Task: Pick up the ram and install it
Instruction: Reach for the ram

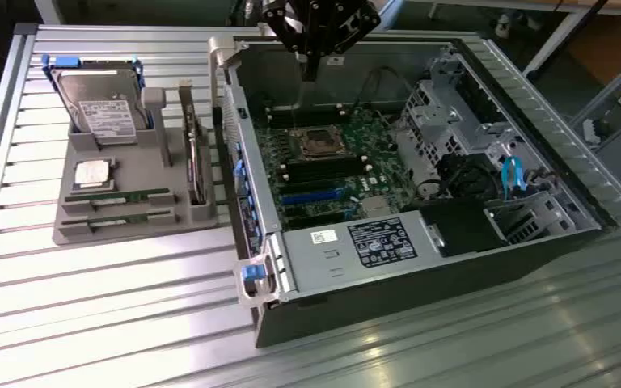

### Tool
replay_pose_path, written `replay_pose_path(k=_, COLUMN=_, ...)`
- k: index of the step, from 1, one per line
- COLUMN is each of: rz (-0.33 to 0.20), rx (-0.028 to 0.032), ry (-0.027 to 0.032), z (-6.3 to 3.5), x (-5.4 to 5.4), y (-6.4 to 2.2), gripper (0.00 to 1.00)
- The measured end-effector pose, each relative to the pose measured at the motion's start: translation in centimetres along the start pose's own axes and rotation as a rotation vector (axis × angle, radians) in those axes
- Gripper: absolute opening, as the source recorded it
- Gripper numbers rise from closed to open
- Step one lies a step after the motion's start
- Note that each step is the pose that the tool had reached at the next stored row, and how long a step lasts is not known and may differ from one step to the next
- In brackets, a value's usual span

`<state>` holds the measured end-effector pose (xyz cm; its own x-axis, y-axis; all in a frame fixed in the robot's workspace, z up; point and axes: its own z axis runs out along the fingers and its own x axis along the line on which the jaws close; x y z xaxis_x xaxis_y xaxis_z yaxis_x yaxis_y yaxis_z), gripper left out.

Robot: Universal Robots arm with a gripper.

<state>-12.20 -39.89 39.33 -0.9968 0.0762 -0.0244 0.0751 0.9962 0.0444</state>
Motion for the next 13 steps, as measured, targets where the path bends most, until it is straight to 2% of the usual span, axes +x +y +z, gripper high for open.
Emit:
replay_pose_path(k=3, rz=0.000, rx=-0.0002, ry=-0.0002, z=0.01, x=0.1, y=-0.01, gripper=0.09)
replay_pose_path(k=8, rz=0.000, rx=0.0000, ry=0.0000, z=-0.07, x=2.6, y=-0.20, gripper=0.09)
replay_pose_path(k=10, rz=0.000, rx=0.0000, ry=0.0000, z=-0.12, x=4.3, y=-0.32, gripper=0.09)
replay_pose_path(k=13, rz=0.000, rx=0.0000, ry=0.0000, z=-0.17, x=6.0, y=-0.45, gripper=0.09)
